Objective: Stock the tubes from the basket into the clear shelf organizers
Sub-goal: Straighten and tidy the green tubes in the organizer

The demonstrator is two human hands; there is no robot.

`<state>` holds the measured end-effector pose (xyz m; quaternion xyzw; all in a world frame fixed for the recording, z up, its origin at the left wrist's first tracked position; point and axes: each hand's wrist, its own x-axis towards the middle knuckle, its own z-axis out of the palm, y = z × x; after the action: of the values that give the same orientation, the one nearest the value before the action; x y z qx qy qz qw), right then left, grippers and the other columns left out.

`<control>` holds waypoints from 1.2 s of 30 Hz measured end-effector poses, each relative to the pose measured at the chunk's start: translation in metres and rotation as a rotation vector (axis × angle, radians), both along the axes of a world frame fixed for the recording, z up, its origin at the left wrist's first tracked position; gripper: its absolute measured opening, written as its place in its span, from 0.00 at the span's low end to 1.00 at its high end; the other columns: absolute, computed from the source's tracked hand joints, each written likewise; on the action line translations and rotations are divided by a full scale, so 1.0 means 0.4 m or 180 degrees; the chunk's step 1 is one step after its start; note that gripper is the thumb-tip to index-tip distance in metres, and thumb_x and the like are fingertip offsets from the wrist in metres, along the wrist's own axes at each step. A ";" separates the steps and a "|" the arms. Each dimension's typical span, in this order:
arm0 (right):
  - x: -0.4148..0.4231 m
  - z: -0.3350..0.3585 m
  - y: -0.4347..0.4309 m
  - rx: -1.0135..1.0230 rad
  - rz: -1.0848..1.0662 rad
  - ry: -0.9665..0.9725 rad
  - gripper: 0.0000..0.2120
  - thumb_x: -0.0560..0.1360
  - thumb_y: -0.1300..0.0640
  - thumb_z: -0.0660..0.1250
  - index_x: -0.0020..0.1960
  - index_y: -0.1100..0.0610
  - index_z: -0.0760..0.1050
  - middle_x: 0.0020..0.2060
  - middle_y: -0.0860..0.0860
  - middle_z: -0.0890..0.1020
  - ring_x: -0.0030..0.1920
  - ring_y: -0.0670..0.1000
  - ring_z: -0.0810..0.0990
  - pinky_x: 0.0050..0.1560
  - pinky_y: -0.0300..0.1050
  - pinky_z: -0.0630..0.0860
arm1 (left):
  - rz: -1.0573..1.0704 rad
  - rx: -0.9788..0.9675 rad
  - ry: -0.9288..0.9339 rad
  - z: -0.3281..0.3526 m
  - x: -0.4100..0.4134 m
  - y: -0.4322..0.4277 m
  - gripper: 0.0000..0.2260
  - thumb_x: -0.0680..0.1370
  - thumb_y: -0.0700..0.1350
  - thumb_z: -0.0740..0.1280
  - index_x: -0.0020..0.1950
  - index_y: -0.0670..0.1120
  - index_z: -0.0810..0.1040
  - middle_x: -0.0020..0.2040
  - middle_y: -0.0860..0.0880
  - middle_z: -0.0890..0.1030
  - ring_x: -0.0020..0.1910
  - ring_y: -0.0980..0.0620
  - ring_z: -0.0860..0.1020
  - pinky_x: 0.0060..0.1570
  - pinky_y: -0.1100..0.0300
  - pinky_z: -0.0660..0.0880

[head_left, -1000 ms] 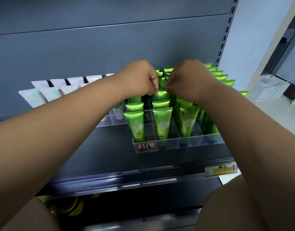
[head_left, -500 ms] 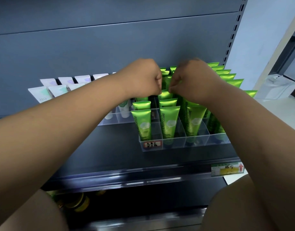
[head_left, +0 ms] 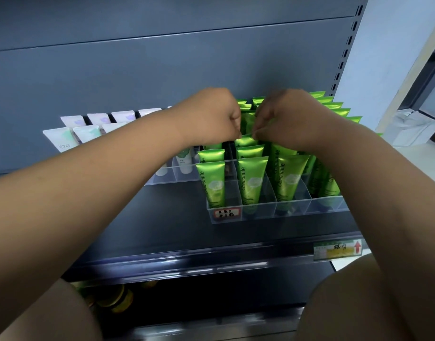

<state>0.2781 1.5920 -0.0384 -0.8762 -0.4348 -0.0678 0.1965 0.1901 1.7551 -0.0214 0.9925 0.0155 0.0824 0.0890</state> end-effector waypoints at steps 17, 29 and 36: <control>-0.002 -0.005 -0.001 -0.0024 -0.0049 -0.0123 0.05 0.74 0.54 0.73 0.46 0.48 0.87 0.46 0.46 0.85 0.51 0.48 0.79 0.48 0.39 0.69 | 0.0058 -0.0849 -0.0182 0.000 0.004 0.053 0.05 0.78 0.44 0.73 0.49 0.44 0.87 0.40 0.51 0.83 0.25 0.68 0.73 0.23 0.75 0.65; 0.010 -0.029 0.041 0.0096 -0.0318 -0.0580 0.03 0.70 0.49 0.74 0.43 0.42 0.86 0.42 0.46 0.84 0.56 0.55 0.76 0.58 0.54 0.75 | -0.0088 -0.0026 -0.0023 -0.009 0.035 0.015 0.04 0.74 0.40 0.74 0.47 0.46 0.86 0.42 0.50 0.85 0.36 0.56 0.78 0.35 0.67 0.76; 0.024 -0.038 0.054 0.0105 -0.0323 -0.0635 0.05 0.69 0.49 0.71 0.43 0.42 0.86 0.41 0.47 0.84 0.54 0.57 0.76 0.58 0.55 0.75 | -0.0130 0.0298 -0.0237 -0.021 0.050 0.023 0.04 0.73 0.41 0.72 0.44 0.48 0.86 0.39 0.54 0.84 0.39 0.55 0.78 0.47 0.59 0.77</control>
<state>0.2878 1.6135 -0.0535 -0.8826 -0.4062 -0.1718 0.1630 0.2100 1.7643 -0.0299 0.9919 -0.0119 0.1181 0.0447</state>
